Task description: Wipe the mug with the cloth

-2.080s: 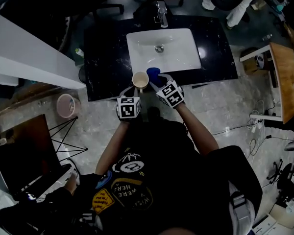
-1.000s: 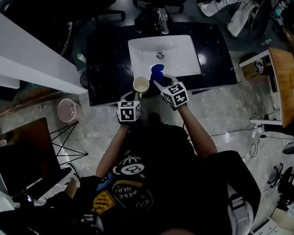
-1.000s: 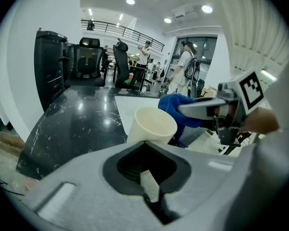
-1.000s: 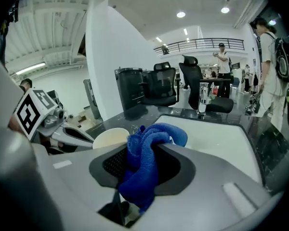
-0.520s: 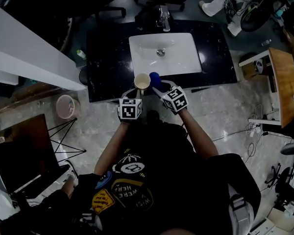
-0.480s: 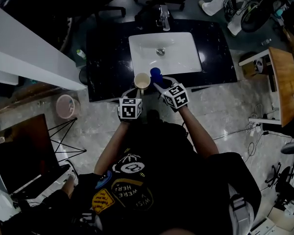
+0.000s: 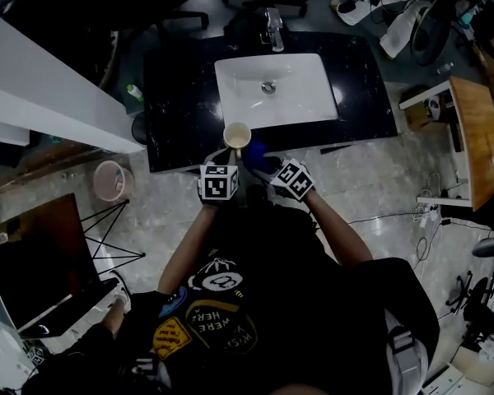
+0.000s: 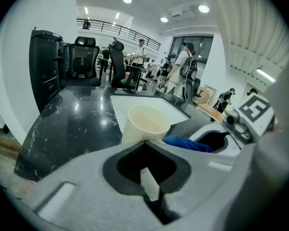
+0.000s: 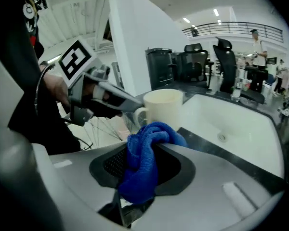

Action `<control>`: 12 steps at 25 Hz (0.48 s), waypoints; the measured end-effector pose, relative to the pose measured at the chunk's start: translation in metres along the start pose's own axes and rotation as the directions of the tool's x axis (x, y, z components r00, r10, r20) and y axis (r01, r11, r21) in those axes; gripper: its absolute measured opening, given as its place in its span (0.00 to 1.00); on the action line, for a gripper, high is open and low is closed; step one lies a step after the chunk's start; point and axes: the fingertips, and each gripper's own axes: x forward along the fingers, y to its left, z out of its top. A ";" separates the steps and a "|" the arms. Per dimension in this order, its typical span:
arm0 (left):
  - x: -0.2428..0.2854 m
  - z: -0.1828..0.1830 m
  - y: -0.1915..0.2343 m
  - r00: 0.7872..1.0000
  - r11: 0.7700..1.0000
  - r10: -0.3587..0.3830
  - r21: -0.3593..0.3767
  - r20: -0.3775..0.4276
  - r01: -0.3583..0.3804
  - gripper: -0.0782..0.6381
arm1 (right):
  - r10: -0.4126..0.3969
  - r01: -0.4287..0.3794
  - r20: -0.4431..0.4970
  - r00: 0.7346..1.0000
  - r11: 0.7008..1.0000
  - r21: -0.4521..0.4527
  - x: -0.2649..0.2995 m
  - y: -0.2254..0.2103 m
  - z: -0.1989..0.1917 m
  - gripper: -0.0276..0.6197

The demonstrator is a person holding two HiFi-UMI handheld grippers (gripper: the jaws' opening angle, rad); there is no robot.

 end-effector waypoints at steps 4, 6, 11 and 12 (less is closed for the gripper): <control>-0.003 0.003 0.005 1.000 1.000 0.003 -0.002 0.011 -0.003 0.12 | -0.228 0.209 0.139 0.964 0.968 0.142 -0.025 -0.070 0.043 0.24; -0.002 0.003 0.005 1.000 1.000 -0.004 -0.012 0.010 0.005 0.12 | -0.264 0.241 0.156 0.952 0.959 0.152 -0.023 -0.085 0.063 0.24; 0.001 0.004 0.006 1.000 0.999 -0.011 -0.052 0.001 0.011 0.12 | -0.118 0.116 0.047 0.992 0.993 0.031 0.000 -0.035 0.043 0.24; 0.001 0.004 0.004 1.000 0.999 -0.019 -0.046 -0.001 0.019 0.12 | -0.075 0.074 0.042 0.996 0.997 0.023 -0.001 -0.022 0.036 0.24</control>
